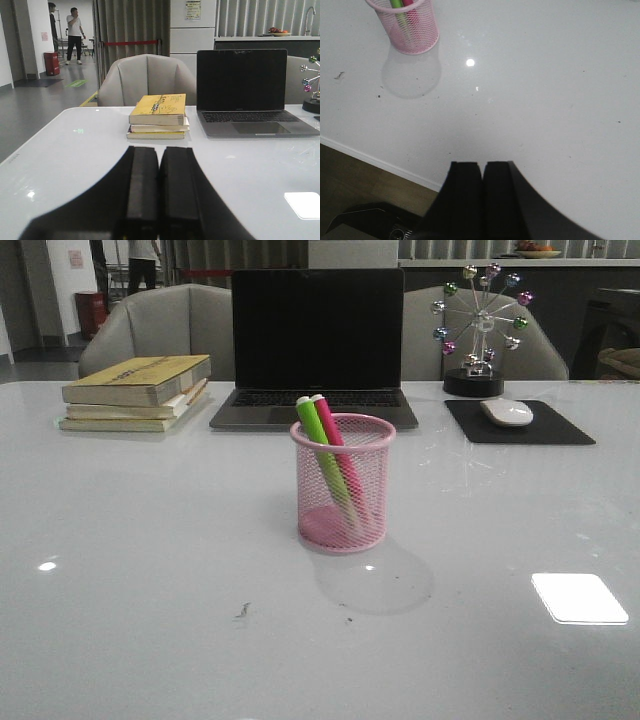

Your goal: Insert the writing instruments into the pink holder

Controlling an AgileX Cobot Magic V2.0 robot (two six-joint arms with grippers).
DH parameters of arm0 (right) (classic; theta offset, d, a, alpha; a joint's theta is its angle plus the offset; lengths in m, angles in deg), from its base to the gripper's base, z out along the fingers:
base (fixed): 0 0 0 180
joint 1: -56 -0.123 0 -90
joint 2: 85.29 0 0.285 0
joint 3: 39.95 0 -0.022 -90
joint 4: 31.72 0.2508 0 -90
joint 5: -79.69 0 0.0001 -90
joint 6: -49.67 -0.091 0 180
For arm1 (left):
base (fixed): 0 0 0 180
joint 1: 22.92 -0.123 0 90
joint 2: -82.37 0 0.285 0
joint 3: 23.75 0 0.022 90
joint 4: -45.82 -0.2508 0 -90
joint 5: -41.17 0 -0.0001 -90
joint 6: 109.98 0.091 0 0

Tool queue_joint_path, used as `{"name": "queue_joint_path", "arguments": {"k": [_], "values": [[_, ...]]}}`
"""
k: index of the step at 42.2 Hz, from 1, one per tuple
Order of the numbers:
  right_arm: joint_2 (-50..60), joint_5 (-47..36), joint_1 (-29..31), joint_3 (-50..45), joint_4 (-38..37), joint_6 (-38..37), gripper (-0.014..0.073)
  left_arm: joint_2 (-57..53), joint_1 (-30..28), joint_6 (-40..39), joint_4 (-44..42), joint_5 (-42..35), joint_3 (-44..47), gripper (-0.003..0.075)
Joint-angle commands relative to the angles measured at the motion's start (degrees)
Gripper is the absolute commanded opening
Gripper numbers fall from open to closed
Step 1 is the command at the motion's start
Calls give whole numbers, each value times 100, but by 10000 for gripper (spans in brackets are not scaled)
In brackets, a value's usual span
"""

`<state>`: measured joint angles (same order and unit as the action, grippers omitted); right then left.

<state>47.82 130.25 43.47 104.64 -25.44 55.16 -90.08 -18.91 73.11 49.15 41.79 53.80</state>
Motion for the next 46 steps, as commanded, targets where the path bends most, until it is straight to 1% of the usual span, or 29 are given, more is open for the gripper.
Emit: {"name": "queue_joint_path", "arguments": {"k": [1,5,15,22,29,34,41,46], "values": [[182,-441,16,91,-107,106,57,-113,-18,-36,43,-503,15,91],[544,-930,246,-131,-169,106,57,-113,-18,-36,43,-503,15,91],[1910,-3030,1256,-1501,-169,106,57,-113,-18,-36,43,-503,15,91],[2745,-3837,1667,-2509,-169,106,57,-113,-18,-36,43,-503,15,91],[3330,-4503,1702,-3432,-169,94,57,-113,-18,-36,43,-503,15,91],[3637,-4973,1682,-3880,-164,35,57,-113,-18,-36,43,-503,15,91],[4084,-5593,1454,-4328,-164,8,57,-113,-18,-36,43,-503,15,91],[4080,-5580,1431,-4313,-164,8,57,-113,-18,-36,43,-512,15,91]]}}
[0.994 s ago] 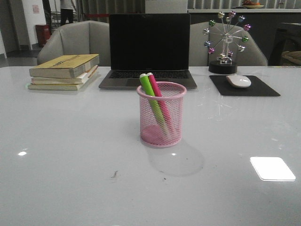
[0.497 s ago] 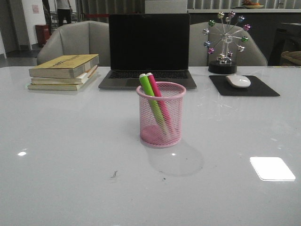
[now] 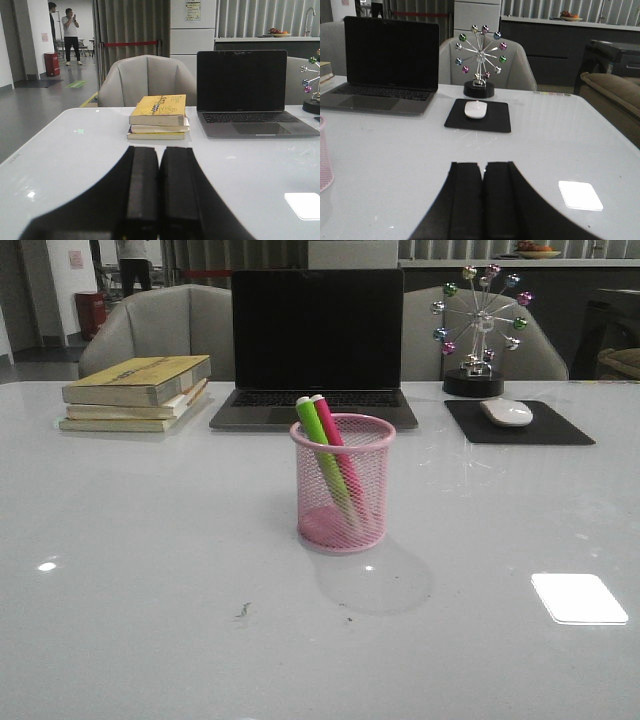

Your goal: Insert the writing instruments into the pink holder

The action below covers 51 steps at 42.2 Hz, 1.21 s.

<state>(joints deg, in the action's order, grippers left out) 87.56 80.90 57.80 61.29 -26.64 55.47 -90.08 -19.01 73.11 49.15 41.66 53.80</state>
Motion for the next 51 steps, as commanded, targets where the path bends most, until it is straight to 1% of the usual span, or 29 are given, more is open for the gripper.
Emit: {"name": "queue_joint_path", "arguments": {"k": [1,15,17,22,31,34,51], "values": [[106,-650,-1,23,-44,-23,57,-113,-8,-36,43,-498,15,91],[106,-643,-13,17,-59,-47,57,-113,-8,-36,43,-498,15,91],[106,-643,-13,17,-153,-195,57,-113,-8,-36,43,-498,15,91],[106,-643,-13,17,-508,-856,57,-113,-8,-36,43,-498,15,91],[106,-293,-13,17,-508,-856,57,-113,-8,-36,43,-498,15,91],[106,-291,-13,17,-508,-856,57,-113,-8,-36,43,-498,15,91],[106,-703,-13,17,-666,-851,57,-113,-8,-36,43,-498,15,91]]}}
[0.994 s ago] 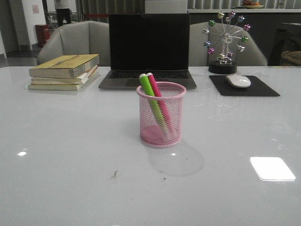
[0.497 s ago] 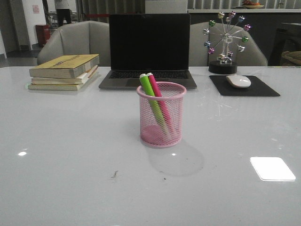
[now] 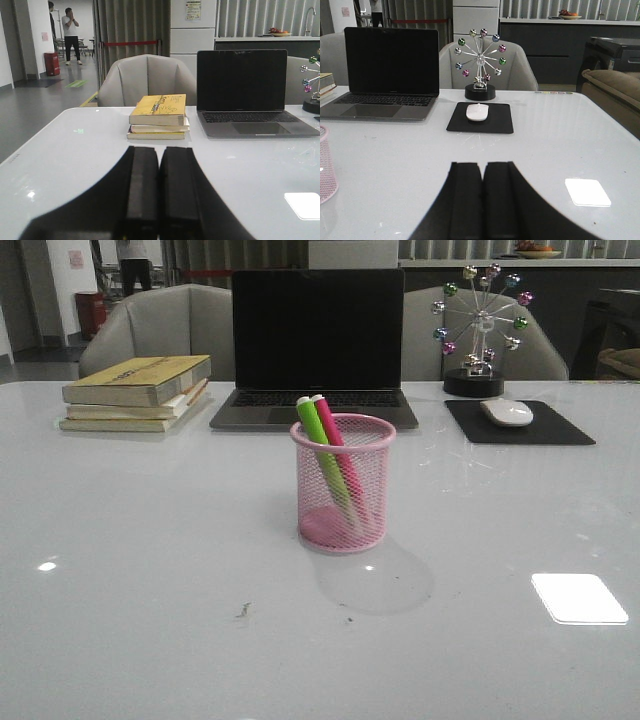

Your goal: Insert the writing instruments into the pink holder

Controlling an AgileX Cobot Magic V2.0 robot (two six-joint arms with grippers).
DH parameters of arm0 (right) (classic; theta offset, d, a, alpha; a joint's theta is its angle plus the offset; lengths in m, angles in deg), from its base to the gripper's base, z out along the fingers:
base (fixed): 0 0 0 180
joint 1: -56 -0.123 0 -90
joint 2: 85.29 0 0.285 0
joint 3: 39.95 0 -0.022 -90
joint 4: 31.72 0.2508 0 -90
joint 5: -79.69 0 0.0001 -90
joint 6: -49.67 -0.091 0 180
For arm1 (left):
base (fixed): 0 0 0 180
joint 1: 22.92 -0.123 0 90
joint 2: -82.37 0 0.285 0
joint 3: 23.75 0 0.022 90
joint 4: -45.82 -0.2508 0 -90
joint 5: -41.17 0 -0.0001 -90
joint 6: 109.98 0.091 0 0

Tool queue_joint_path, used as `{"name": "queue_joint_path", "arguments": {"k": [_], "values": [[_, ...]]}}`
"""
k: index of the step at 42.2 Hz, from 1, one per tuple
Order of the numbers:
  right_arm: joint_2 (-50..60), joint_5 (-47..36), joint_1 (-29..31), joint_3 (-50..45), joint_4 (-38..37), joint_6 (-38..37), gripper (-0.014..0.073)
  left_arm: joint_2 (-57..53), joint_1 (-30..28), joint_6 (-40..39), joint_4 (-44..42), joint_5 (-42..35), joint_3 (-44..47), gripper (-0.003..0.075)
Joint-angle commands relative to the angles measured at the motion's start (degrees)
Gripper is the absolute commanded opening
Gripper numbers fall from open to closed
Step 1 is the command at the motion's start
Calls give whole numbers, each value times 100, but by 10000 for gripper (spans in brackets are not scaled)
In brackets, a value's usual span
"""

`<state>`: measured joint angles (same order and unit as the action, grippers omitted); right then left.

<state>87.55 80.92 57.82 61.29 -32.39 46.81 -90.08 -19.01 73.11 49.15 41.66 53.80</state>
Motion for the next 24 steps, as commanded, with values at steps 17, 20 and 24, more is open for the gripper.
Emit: {"name": "queue_joint_path", "arguments": {"k": [17,20,24], "values": [[107,-797,-15,17,-91,15,57,-113,-8,-36,43,-498,15,91],[107,-797,-15,17,-91,15,57,-113,-8,-36,43,-498,15,91],[107,-797,-15,17,-91,15,57,-113,-8,-36,43,-498,15,91]]}}
